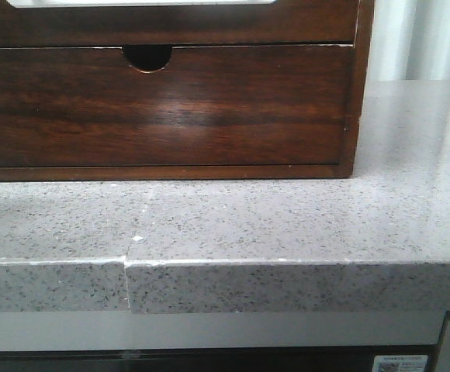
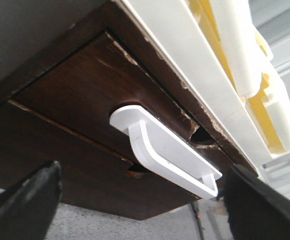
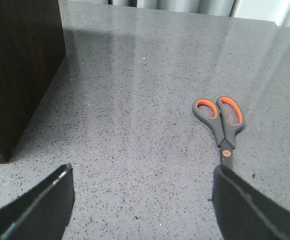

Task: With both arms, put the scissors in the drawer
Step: 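Hook the left gripper onto the white drawer handle, then pull the drawer open toward the robot with the left gripper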

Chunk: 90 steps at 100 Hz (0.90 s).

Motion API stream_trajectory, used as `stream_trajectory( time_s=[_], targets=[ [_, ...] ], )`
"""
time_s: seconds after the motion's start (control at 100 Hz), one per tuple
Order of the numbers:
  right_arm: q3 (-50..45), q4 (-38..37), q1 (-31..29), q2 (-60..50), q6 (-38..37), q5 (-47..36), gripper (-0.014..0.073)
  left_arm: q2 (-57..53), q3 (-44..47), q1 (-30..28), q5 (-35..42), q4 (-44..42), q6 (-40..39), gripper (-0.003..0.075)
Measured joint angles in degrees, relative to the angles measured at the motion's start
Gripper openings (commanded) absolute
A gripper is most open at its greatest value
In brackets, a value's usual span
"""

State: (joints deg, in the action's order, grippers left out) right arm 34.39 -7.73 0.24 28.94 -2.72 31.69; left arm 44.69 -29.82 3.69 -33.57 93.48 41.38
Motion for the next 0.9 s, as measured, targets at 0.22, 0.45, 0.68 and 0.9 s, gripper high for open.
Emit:
stream_trajectory(
  time_s=[0.22,0.45,0.68,0.9],
  targets=[
    [0.00,0.00,0.00,0.00,0.00,0.00,0.0514,9.99,-1.41,0.00,-7.86,7.66,9.06,0.0419],
    [0.00,0.02,0.00,0.00,0.00,0.00,0.0514,18.44,-6.05,0.00,-14.46,7.89,10.77,0.0395],
    [0.00,0.12,0.00,0.00,0.00,0.00,0.0514,23.92,-10.31,1.40,-16.26,7.78,10.87,0.0385],
    [0.00,0.24,0.00,0.00,0.00,0.00,0.0514,26.72,-11.96,3.05,-17.21,7.53,10.98,0.0384]
  ],
)
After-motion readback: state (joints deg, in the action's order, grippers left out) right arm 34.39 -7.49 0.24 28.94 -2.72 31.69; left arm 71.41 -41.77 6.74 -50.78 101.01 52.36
